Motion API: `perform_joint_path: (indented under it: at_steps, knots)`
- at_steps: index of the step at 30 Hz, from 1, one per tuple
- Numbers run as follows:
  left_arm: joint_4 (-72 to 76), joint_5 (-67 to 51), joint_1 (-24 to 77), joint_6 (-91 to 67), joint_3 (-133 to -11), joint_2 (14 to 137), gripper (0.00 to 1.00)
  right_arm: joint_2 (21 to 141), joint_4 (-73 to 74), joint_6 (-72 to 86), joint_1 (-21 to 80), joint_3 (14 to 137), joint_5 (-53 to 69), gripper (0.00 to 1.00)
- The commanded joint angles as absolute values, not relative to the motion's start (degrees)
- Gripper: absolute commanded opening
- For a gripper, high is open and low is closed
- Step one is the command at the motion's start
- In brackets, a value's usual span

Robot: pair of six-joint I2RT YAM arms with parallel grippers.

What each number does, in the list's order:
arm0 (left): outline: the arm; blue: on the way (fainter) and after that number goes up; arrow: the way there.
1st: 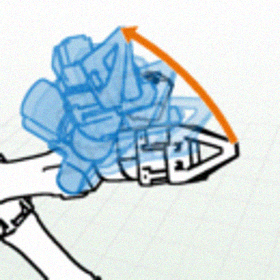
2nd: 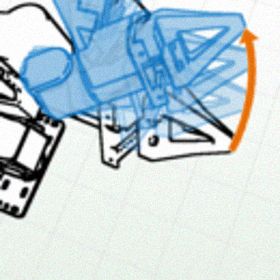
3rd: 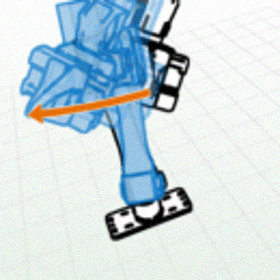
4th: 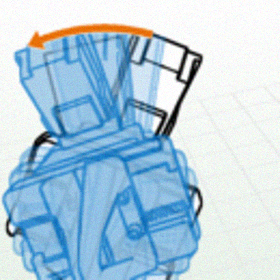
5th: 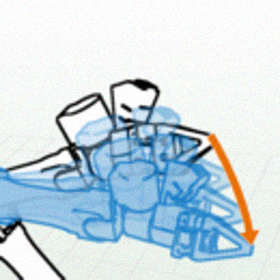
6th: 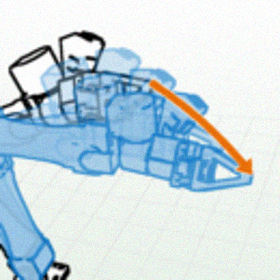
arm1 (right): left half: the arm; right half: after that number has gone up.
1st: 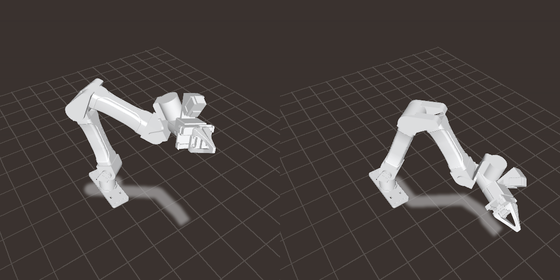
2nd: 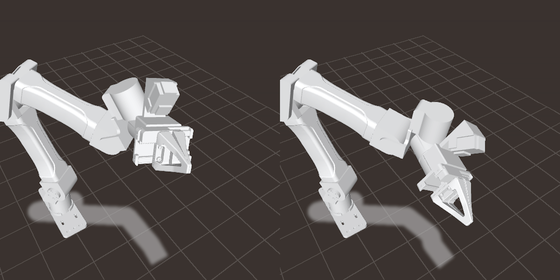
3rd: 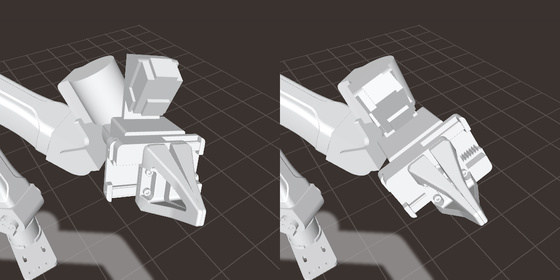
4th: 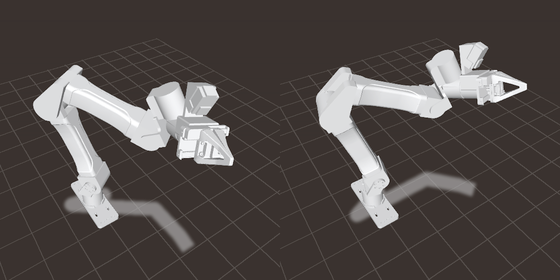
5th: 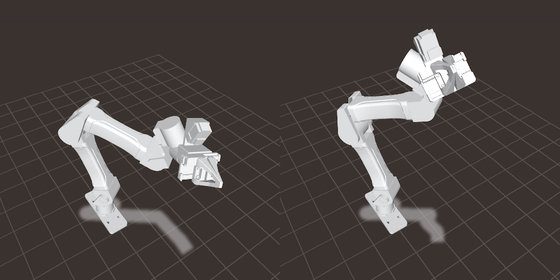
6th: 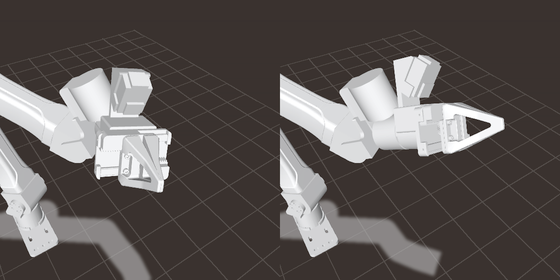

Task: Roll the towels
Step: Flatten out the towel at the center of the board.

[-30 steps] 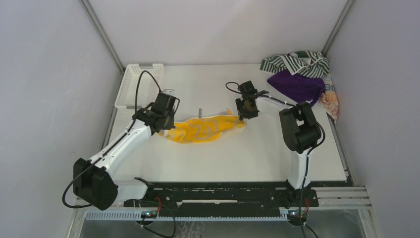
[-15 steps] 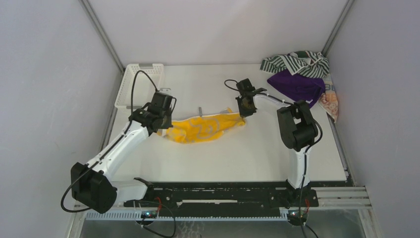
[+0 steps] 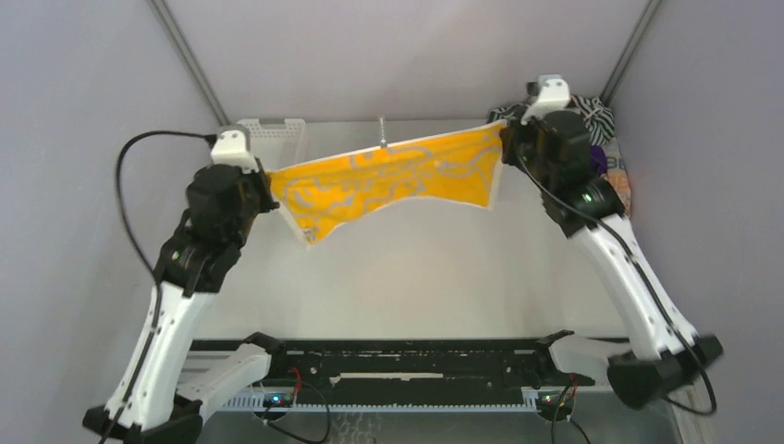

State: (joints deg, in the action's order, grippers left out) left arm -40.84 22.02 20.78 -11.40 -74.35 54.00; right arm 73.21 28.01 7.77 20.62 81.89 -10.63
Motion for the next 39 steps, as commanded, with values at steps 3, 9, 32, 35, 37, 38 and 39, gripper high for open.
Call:
perform_joint_path:
  at_steps: [3, 9, 32, 35, 37, 38, 39]
  knots:
    - [-35.22, 17.83, 20.53, -7.72, -69.12, 39.96, 0.0, 57.39, 27.45, 8.78, 20.57, 72.28, -10.72, 0.0]
    - [-37.05, 7.5, 20.54, -11.32, -62.36, 30.89, 0.0, 45.94, 35.07, 12.78, 21.53, 66.74, -6.5, 0.0]
    - [-19.43, 16.87, 19.12, -22.69, -61.21, 89.04, 0.0, 92.82, 16.5, 17.13, 13.29, 60.98, -11.87, 0.0]
    - [-17.45, 16.49, 18.09, -22.59, -64.24, 93.71, 0.0, 98.33, 16.34, 16.0, 11.85, 65.01, -10.64, 0.0]
    - [-17.41, 16.43, 17.58, -22.04, -66.59, 96.43, 0.0, 101.36, 16.71, 15.43, 10.9, 67.39, -9.41, 0.0]
    - [-17.58, 16.53, 17.27, -21.73, -67.69, 97.7, 0.0, 102.61, 17.38, 15.33, 10.49, 68.89, -8.79, 0.0]
    - [-17.75, 16.67, 17.05, -21.4, -68.57, 98.71, 0.0, 103.98, 18.22, 15.29, 10.06, 70.11, -8.12, 0.0]
